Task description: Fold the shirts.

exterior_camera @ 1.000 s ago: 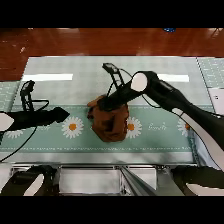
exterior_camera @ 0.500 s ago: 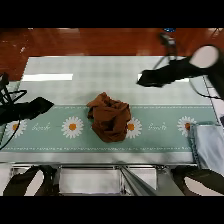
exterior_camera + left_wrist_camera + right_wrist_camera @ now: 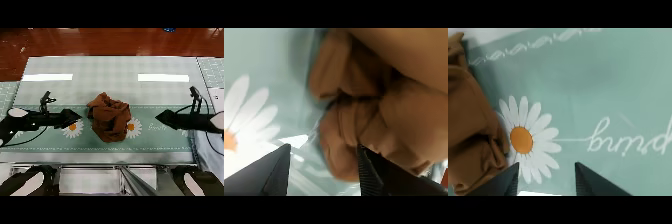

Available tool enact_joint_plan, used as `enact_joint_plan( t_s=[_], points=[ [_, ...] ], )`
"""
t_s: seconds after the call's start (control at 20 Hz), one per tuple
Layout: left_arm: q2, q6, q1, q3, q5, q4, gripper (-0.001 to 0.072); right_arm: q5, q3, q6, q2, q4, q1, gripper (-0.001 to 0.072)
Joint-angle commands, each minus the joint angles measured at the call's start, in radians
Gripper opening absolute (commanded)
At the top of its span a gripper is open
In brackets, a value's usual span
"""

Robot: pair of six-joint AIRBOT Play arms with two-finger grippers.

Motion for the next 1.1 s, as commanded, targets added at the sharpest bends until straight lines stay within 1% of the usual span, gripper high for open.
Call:
enact_joint_plan(
  t_s=[0.0, 0.25, 0.35, 0.4, 0.45, 0.5, 0.55, 0.6, 0.75, 0.85, 0.95, 1.05],
  points=[
    [-0.19, 0.072, -0.081, 0.068, 0.055, -0.092, 0.0508, 0.007, -0.148, -0.014, 0.101, 0.085, -0.012, 0.0407],
    [-0.341, 0.07, -0.133, 0.208, 0.054, -0.092, 0.0508, 0.08, -0.147, -0.015, 0.106, 0.103, -0.012, 0.0406],
    [-0.373, 0.05, -0.145, 0.242, 0.053, -0.091, 0.0506, 0.109, -0.148, -0.014, 0.106, 0.105, -0.012, 0.0406],
    [-0.38, 0.036, -0.151, 0.252, 0.052, -0.091, 0.0491, 0.119, -0.148, -0.013, 0.106, 0.105, -0.012, 0.0406],
    [-0.384, 0.033, -0.155, 0.261, 0.05, -0.091, 0.038, 0.125, -0.152, -0.005, 0.106, 0.113, -0.012, 0.0406],
    [-0.384, 0.036, -0.156, 0.267, 0.044, -0.088, 0.0149, 0.126, -0.166, 0.006, 0.106, 0.17, -0.011, 0.0406],
    [-0.384, 0.057, -0.156, 0.271, 0.032, -0.088, 0.0015, 0.108, -0.182, 0.0, 0.106, 0.229, 0.014, 0.0406],
    [-0.384, 0.071, -0.156, 0.275, 0.025, -0.087, 0.0015, 0.069, -0.199, 0.014, 0.106, 0.253, 0.069, 0.0406],
    [-0.383, 0.071, -0.153, 0.282, 0.013, -0.08, 0.0015, -0.093, -0.224, 0.146, 0.099, 0.253, 0.311, 0.0406],
    [-0.383, 0.071, -0.149, 0.282, 0.013, -0.08, 0.0015, -0.227, -0.224, 0.211, 0.048, 0.254, 0.476, 0.0406],
    [-0.383, 0.07, -0.149, 0.282, 0.013, -0.08, 0.0015, -0.318, -0.224, 0.235, -0.05, 0.276, 0.595, 0.0406],
    [-0.383, 0.07, -0.149, 0.282, 0.009, -0.08, 0.0015, -0.398, -0.201, 0.206, -0.161, 0.323, 0.679, 0.0406]
  ],
)
